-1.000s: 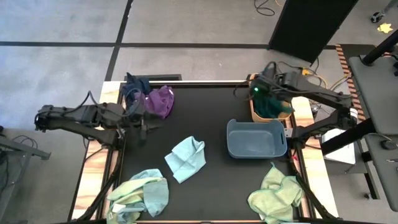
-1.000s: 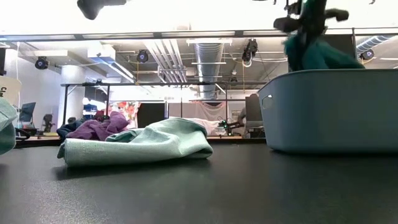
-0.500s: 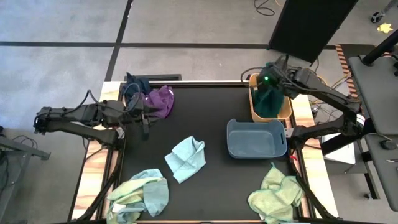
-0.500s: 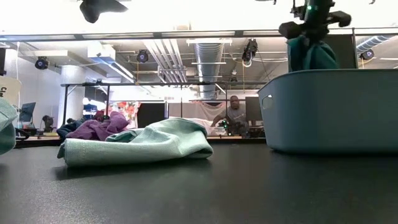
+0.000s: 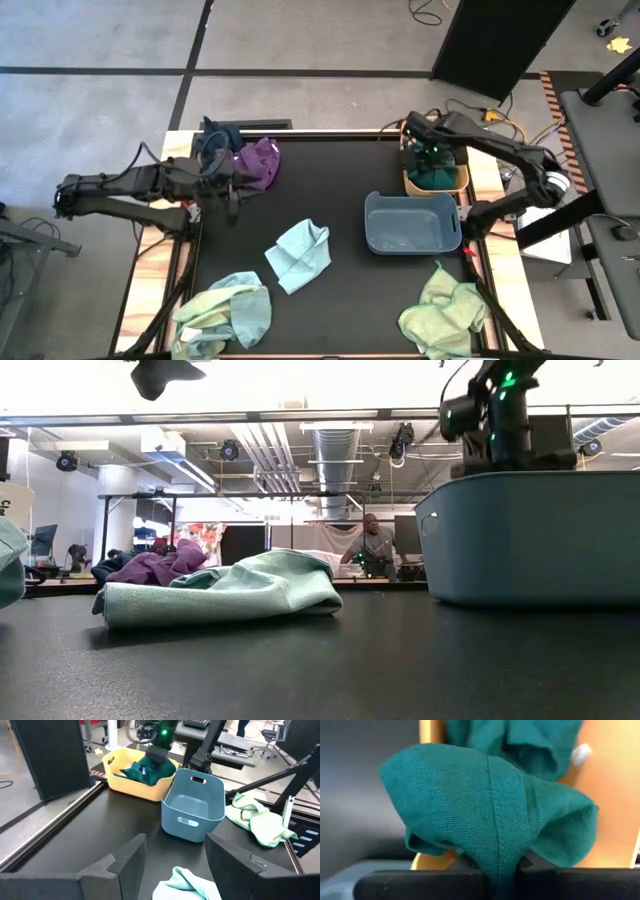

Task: Sort towels by color in basket
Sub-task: Put the green towel into the yellow bin

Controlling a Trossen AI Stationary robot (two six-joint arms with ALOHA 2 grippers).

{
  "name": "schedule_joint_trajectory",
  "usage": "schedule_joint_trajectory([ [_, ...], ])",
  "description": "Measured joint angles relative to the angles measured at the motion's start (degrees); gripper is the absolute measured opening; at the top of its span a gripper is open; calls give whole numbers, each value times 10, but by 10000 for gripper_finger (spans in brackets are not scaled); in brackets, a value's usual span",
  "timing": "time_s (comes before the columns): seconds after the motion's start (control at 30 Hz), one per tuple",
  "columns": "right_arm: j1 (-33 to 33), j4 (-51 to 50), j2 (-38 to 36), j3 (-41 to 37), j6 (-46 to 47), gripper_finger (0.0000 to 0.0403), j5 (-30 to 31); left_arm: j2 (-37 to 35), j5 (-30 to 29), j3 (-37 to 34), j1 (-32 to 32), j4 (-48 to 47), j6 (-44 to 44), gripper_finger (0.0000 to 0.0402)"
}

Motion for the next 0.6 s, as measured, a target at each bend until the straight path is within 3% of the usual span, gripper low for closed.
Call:
schedule_joint_trajectory([
  [0.17, -94, 31, 51, -2, 30, 17, 10, 0, 14, 0, 36, -19, -16, 189],
  [0.27, -125, 61, 66, -16, 161, 32, 18, 0, 14, 0, 53, -24, -24, 189],
  [0.43, -134, 109, 69, -51, 308, 70, 18, -8, 14, 0, 60, -40, -9, 189],
  [0.6, -139, 189, 72, -84, 356, 119, 25, -26, 13, -2, 60, -57, -12, 189],
])
